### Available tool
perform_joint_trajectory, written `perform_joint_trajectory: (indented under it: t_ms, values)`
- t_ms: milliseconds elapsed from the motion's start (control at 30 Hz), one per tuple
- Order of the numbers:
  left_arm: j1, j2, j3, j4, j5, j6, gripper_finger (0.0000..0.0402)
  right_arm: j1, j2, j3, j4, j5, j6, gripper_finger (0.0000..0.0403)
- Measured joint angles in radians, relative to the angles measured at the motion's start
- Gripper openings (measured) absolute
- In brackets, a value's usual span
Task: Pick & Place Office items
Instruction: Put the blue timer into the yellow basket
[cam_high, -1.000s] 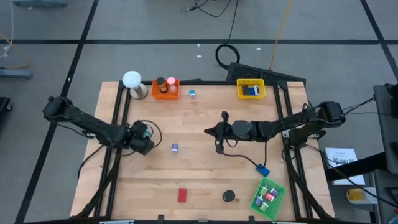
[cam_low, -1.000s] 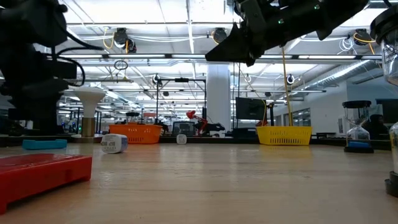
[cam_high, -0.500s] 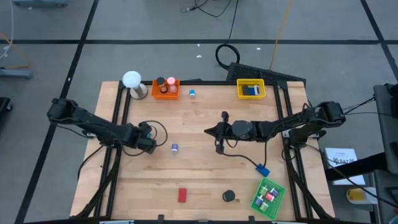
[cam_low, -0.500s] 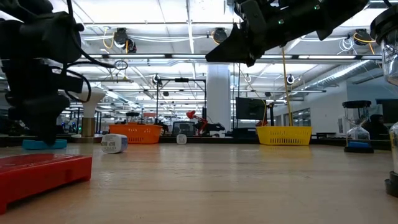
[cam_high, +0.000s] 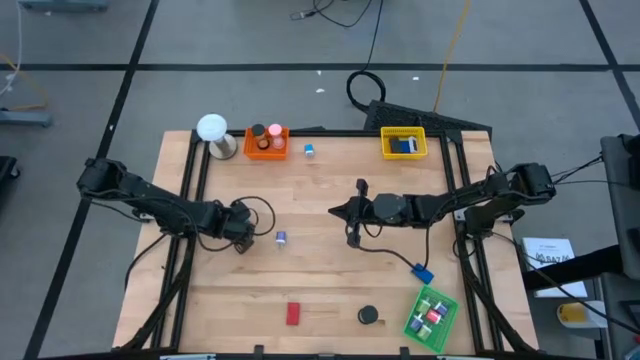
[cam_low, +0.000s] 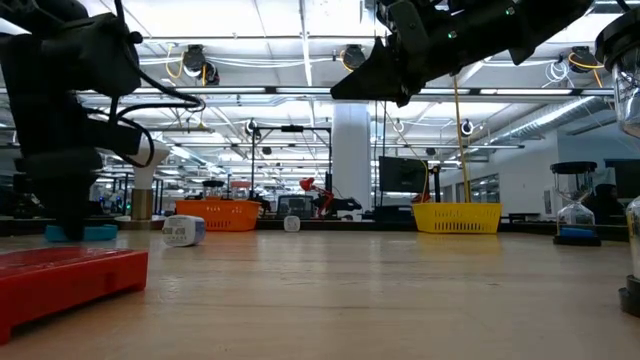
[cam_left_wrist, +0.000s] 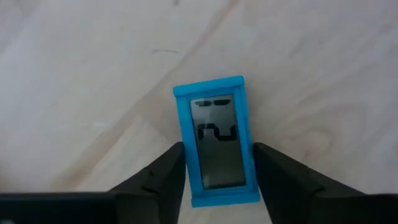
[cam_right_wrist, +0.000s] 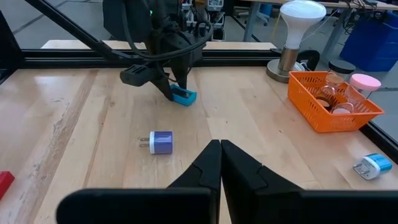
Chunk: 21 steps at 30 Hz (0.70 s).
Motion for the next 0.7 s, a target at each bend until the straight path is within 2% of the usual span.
perform_joint_trajectory:
  t_ms: [100,300,467,567,700]
  values:
    - [0.0,-0.001,0.001,0.006,0.033,0.047,0.0156,0.0,0.0,0.0,0.0,0.0,0.0,0.0004]
    - [0.006,0.001,0.031,-0.02,0.049,0.145,0.016,0.0,0.0,0.0,0.0,0.0,-0.011,0.0004]
    - [0.018,-0.02,0.139,-0.007,-0.055,0.308,0.0159,0.001,0.0,0.0,-0.003,0.0,-0.015,0.0004]
    - [0.042,-0.022,0.18,0.145,-0.111,0.455,0.0158,0.007,-0.006,0.0,-0.014,0.001,-0.018,0.0004]
    - [0.102,0.006,0.171,0.523,-0.089,0.665,0.016,0.027,-0.015,0.0,-0.045,0.001,-0.039,0.0004]
